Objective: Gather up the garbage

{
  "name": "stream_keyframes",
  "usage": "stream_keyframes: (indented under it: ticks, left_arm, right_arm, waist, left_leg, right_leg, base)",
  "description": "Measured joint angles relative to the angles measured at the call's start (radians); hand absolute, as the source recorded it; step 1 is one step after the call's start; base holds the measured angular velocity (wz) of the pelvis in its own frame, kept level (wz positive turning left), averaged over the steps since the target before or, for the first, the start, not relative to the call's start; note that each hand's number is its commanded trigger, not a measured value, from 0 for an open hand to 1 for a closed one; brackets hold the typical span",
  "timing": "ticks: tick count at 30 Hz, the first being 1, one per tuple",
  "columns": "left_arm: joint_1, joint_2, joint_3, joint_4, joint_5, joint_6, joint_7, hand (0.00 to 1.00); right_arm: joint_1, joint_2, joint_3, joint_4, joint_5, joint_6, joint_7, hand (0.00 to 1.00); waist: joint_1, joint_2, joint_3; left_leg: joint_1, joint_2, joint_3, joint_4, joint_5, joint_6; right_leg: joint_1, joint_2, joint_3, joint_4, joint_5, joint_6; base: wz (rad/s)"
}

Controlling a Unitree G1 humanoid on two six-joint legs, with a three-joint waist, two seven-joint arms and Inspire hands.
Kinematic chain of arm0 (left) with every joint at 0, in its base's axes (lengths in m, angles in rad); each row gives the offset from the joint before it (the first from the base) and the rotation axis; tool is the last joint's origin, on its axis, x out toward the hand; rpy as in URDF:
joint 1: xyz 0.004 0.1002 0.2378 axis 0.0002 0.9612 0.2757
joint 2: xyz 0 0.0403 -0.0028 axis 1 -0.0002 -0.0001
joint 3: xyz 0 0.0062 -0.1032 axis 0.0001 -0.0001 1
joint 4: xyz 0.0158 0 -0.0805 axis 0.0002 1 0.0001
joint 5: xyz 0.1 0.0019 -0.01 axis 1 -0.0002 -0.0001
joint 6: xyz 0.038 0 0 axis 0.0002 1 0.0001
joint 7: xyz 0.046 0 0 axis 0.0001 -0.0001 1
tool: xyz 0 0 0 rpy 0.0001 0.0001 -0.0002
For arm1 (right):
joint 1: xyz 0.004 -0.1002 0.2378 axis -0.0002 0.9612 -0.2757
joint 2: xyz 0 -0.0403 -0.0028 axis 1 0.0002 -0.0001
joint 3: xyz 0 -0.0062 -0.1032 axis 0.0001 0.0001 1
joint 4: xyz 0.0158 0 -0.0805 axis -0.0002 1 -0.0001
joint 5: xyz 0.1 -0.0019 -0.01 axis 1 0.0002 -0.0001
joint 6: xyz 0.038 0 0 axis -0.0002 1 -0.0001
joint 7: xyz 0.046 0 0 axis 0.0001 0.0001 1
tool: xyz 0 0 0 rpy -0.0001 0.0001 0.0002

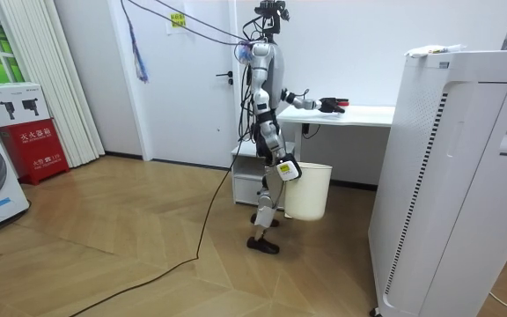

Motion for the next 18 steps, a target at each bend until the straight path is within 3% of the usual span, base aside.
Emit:
stream_keyframes:
  ticks: [2, 3, 5, 11, 18]
  left_arm:
    - [-0.005, 0.0, 0.0, -0.001, -0.009, 0.009, -0.008, 0.0]
    - [-0.009, 0.0, 0.0, -0.001, -0.018, 0.013, -0.015, 0.64]
    - [-0.012, -0.001, -0.002, -0.001, -0.027, 0.017, -0.018, 1.0]
    - [-0.015, -0.002, -0.015, -0.001, -0.03, 0.022, -0.016, 1.0]
    - [-0.026, -0.005, -0.017, 0.003, -0.117, 0.038, -0.017, 1.0]
  right_arm:
    - [-0.002, 0.0, 0.0, 0.0, 0.01, 0.011, 0.001, 1.0]
    - [-0.002, 0.0, 0.0, 0.0, 0.019, 0.017, 0.001, 1.0]
    - [-0.002, 0.0, 0.0, 0.002, 0.028, 0.019, 0.001, 1.0]
    - [-0.003, 0.0, 0.001, 0.003, 0.062, 0.04, 0.001, 1.0]
    - [-0.004, 0.0, 0.009, 0.0, 0.064, 0.041, 0.0, 1.0]
  waist:
    - [-0.006, 0.0, 0.0002]
    - [-0.008, 0.001, 0.0003]
    - [-0.01, 0.001, 0.0004]
    - [-0.012, 0.001, 0.0005]
    - [-0.015, 0.0, 0.0008]
  left_leg:
    - [0.001, 0.0, 0.001, -0.001, 0.0, 0.0]
    - [0.002, 0.0, 0.002, -0.001, 0.0, 0.0]
    - [0.003, 0.001, 0.004, -0.003, 0.0, 0.0]
    - [0.003, 0.002, 0.008, -0.004, 0.0, 0.0]
    - [0.005, 0.002, 0.02, -0.006, 0.0, 0.0]
  right_leg:
    - [0.001, 0.0, 0.0, 0.0, 0.0, 0.0]
    - [0.001, 0.0, 0.001, 0.0, 0.0, 0.0]
    - [0.001, 0.0, 0.001, 0.0, 0.0, 0.0]
    - [-0.001, 0.0, 0.002, 0.0, 0.0, 0.0]
    - [-0.005, 0.001, 0.015, 0.003, 0.0, 0.0]
  base:
    - [0.0]
    - [0.0]
    - [0.0]
    - [0.0]
    - [-0.05]
